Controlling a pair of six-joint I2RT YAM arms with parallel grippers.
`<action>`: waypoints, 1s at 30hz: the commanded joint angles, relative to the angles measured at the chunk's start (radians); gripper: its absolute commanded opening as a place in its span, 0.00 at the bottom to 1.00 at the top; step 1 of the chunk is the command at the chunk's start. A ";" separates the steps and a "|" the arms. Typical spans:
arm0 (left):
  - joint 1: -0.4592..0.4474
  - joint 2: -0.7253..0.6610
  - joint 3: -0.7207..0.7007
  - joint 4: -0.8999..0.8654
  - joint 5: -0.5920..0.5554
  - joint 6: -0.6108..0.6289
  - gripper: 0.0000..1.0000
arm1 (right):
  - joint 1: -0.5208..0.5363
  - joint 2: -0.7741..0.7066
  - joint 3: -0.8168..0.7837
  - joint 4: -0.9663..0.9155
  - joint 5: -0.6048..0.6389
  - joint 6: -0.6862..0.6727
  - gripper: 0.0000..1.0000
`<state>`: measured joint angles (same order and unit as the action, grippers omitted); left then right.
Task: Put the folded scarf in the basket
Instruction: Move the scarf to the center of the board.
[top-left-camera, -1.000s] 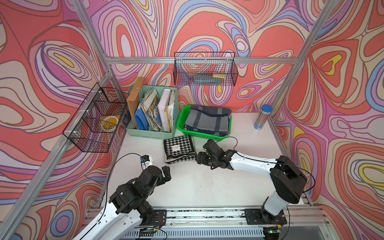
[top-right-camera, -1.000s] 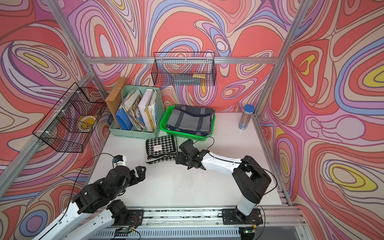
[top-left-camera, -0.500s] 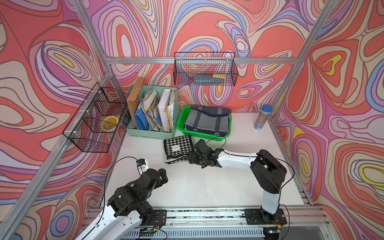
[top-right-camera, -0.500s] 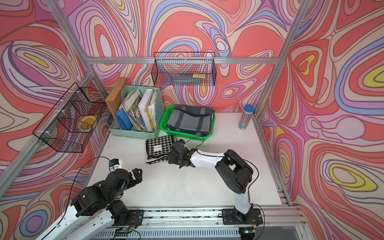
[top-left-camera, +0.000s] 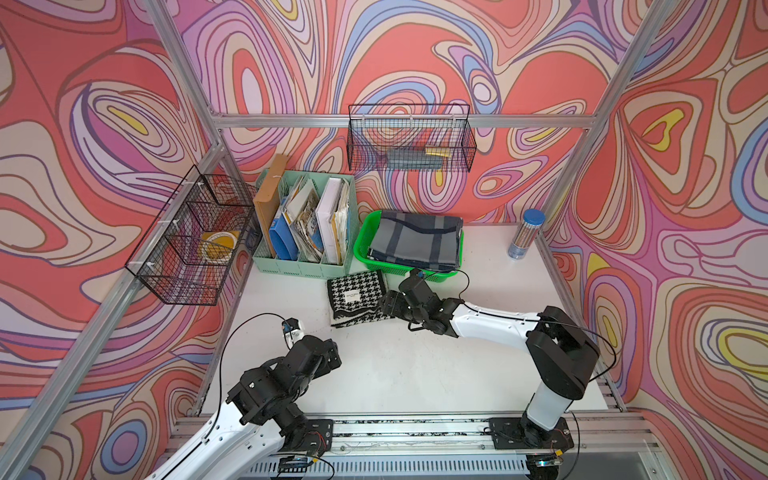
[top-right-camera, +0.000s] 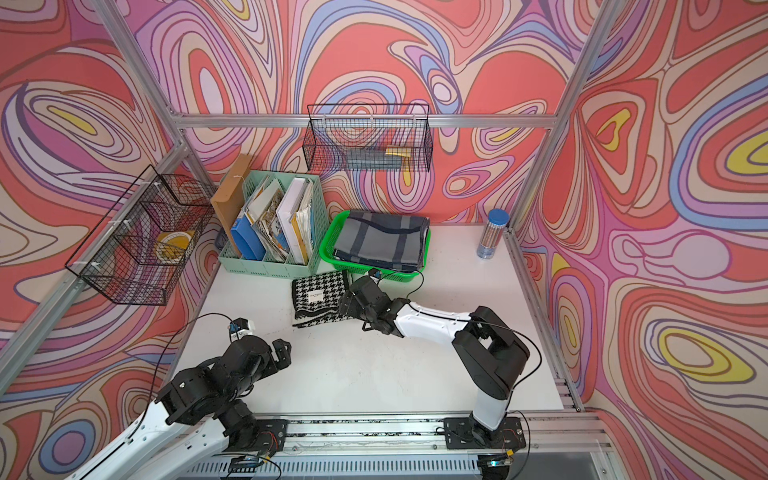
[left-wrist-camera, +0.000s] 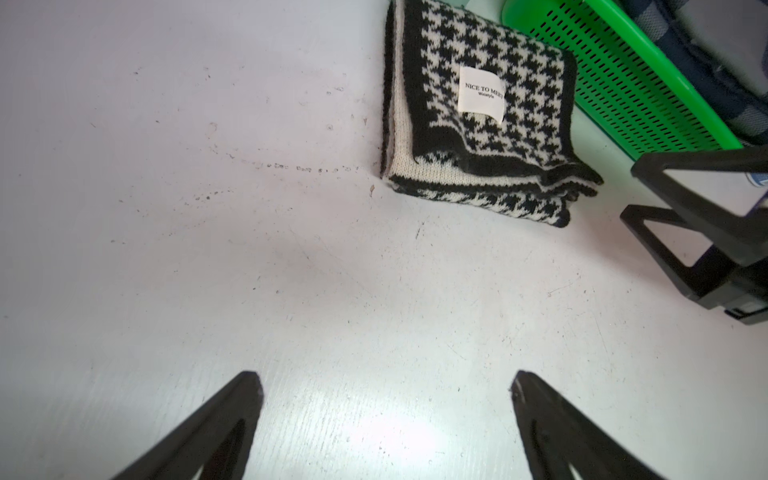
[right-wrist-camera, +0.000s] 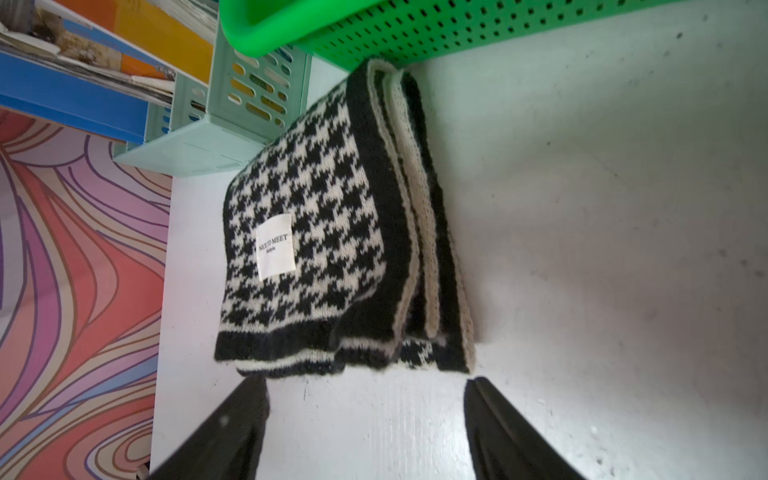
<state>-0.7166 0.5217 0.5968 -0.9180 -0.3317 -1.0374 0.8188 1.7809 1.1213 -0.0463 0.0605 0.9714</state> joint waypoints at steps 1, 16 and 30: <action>-0.003 0.020 -0.012 0.029 0.042 -0.013 0.99 | -0.026 0.081 0.061 0.019 -0.001 0.008 0.76; -0.003 -0.069 -0.045 -0.039 0.051 -0.064 0.98 | -0.060 0.272 0.169 0.024 -0.120 -0.020 0.57; -0.003 -0.102 -0.024 -0.044 0.098 -0.033 0.98 | 0.009 0.010 -0.072 -0.104 -0.035 -0.005 0.00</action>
<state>-0.7166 0.4259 0.5610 -0.9508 -0.2584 -1.0924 0.8059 1.8915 1.1248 -0.0700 -0.0196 0.9459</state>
